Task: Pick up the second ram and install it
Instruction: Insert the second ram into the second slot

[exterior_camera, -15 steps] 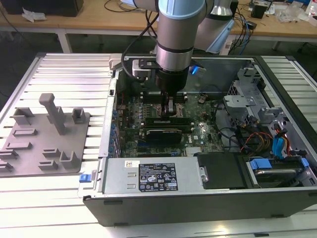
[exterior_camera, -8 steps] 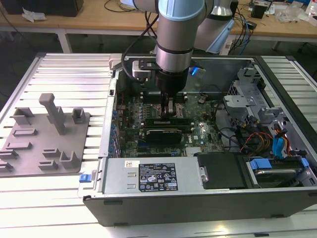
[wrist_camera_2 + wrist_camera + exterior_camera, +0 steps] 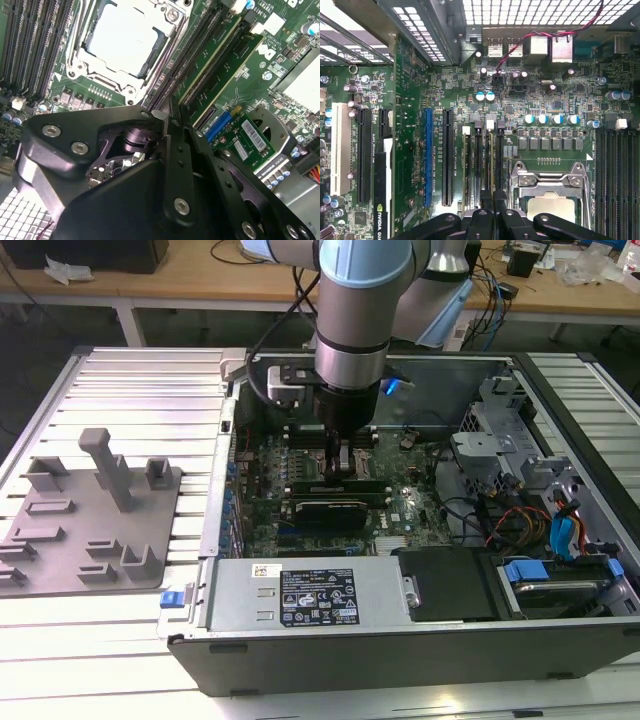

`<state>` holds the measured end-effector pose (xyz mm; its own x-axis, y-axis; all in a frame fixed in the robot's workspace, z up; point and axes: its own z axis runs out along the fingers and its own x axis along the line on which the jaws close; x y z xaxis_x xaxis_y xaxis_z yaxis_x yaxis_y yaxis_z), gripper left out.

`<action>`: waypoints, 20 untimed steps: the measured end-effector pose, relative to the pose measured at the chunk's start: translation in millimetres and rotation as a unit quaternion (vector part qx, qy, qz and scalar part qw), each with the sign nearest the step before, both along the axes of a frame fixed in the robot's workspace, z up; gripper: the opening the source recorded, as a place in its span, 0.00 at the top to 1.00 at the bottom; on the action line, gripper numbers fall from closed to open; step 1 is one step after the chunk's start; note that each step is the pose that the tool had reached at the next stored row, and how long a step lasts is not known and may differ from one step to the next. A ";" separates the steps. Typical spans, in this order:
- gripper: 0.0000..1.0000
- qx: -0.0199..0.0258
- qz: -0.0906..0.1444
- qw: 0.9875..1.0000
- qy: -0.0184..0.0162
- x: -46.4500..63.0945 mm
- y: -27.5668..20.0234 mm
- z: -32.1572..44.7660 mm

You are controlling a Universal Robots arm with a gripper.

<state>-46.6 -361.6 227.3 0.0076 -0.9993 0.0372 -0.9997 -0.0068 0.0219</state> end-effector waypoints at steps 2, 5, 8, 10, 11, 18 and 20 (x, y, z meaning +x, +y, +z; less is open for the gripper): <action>0.76 0.000 0.000 1.000 0.000 -0.1 -0.1 0.2; 0.76 0.000 0.000 1.000 0.000 -0.1 -0.1 8.1; 0.76 -0.001 0.000 1.000 0.000 -0.1 -0.1 31.4; 0.76 -0.002 0.000 1.000 0.000 -0.1 -0.1 51.6; 0.76 -0.004 0.000 1.000 0.000 -0.1 -0.1 56.2; 0.92 -0.005 0.000 1.000 -0.004 -0.6 -0.1 56.3; 0.92 -0.001 0.000 1.000 -0.012 -0.9 -3.7 56.2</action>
